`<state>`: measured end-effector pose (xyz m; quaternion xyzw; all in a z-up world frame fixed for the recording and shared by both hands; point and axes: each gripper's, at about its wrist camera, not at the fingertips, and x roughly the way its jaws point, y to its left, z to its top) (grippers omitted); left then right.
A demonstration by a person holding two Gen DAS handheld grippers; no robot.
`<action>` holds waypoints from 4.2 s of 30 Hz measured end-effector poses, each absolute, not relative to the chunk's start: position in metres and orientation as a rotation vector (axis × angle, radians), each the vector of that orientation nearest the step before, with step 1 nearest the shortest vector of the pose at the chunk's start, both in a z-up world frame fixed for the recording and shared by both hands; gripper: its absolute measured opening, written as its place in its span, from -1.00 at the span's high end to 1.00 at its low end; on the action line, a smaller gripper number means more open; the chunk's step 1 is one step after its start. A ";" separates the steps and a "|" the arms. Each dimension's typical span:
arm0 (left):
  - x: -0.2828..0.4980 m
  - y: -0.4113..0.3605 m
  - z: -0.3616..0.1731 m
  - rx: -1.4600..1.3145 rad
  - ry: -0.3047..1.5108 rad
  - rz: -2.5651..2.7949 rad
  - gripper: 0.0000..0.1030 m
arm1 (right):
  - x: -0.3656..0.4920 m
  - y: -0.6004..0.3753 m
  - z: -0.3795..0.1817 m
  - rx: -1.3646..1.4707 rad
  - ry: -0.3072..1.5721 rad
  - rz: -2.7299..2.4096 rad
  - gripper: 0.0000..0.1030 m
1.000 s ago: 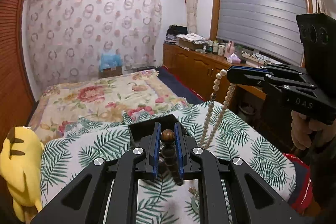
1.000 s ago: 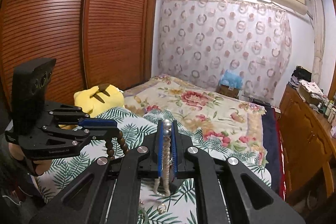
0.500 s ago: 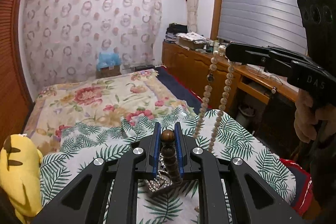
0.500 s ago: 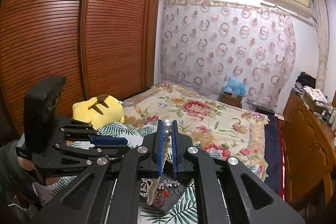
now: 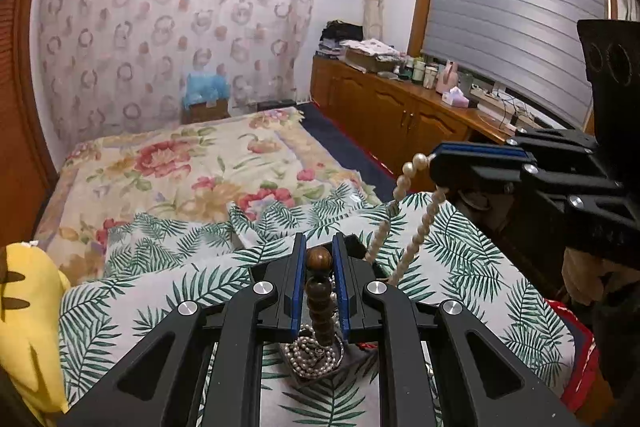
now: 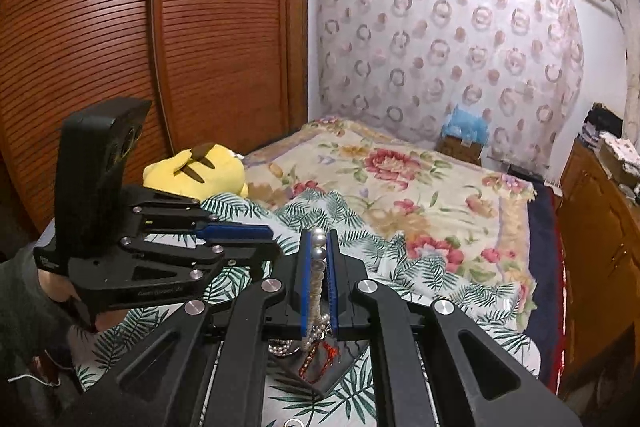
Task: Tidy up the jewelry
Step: 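Lower the bead strand and pearl necklace into the black box, then move both tools back from the box toward the jade bangle and pendant, then grasp the jade bangle with the left tool while the right grasps the green pendant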
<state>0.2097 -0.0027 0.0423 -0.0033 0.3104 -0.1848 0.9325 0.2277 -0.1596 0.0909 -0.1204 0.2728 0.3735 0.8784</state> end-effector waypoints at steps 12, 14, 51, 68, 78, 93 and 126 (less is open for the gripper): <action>0.224 -0.007 0.028 -0.014 0.679 -0.385 0.76 | 0.238 -0.157 0.033 -0.245 0.719 0.775 0.83; 0.225 -0.009 0.026 -0.013 0.687 -0.385 0.76 | 0.238 -0.158 0.025 -0.239 0.735 0.770 0.82; 0.096 -0.038 -0.038 0.015 0.738 -0.338 -0.65 | 0.110 -0.250 -0.035 -0.101 0.727 0.582 0.05; 0.076 -0.079 -0.074 0.096 0.806 -0.389 -0.77 | 0.088 -0.285 -0.087 -0.092 0.790 0.490 -0.17; 0.081 -0.098 -0.090 0.135 0.847 -0.395 -0.77 | 0.087 -0.290 -0.087 -0.062 0.766 0.494 -0.17; 0.072 -0.096 -0.088 0.179 0.830 -0.388 -0.34 | 0.084 -0.283 -0.087 -0.099 0.760 0.495 -0.17; 0.050 -0.009 -0.060 -0.005 0.716 -0.291 -0.34 | 0.118 -0.162 -0.095 -0.470 0.848 0.729 0.41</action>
